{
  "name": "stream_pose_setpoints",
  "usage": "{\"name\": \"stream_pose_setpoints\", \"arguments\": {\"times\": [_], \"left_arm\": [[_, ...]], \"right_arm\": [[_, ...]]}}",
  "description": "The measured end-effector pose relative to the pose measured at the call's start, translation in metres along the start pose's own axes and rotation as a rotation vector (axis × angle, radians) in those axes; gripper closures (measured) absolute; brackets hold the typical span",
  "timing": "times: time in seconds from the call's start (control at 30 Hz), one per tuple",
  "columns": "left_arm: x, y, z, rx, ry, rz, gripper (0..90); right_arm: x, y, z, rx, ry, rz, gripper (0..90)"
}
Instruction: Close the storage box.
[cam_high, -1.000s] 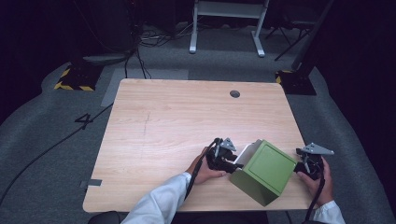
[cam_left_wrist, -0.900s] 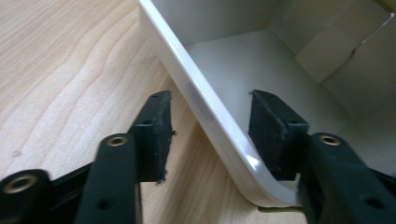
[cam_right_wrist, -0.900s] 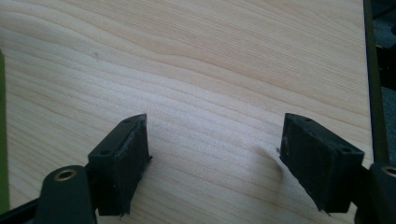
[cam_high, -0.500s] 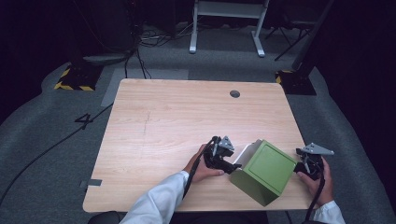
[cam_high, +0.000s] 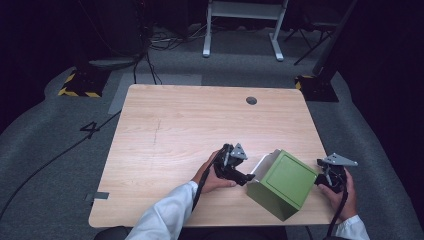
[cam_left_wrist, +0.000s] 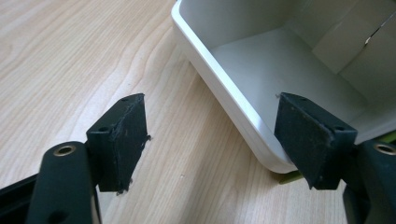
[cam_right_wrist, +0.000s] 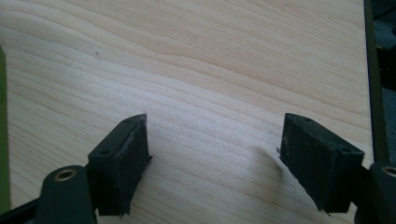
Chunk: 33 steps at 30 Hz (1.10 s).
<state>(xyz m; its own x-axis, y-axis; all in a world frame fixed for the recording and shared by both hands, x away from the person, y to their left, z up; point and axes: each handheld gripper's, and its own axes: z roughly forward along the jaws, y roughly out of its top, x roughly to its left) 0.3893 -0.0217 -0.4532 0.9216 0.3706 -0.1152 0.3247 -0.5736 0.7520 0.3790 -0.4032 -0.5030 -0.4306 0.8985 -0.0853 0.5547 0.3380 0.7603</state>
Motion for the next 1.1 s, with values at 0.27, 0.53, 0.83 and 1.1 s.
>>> {"name": "stream_pose_setpoints", "arguments": {"times": [0.27,0.53,0.83,1.1], "left_arm": [[0.006,-0.002,-0.022,-0.017,0.068,0.007,23.5],[0.017,-0.016,-0.05,-0.013,0.142,0.027,21.0],[0.025,-0.035,-0.075,0.016,0.229,0.039,19.0],[0.031,-0.056,-0.097,0.053,0.301,0.032,19.2]], "right_arm": [[0.0,0.0,0.0,0.0,0.0,0.0,23.8],[0.0,0.0,0.0,0.0,0.001,0.001,23.8],[0.0,0.0,0.0,0.001,0.001,0.002,23.7],[0.0,0.0,0.0,0.0,0.0,0.001,23.7]]}}
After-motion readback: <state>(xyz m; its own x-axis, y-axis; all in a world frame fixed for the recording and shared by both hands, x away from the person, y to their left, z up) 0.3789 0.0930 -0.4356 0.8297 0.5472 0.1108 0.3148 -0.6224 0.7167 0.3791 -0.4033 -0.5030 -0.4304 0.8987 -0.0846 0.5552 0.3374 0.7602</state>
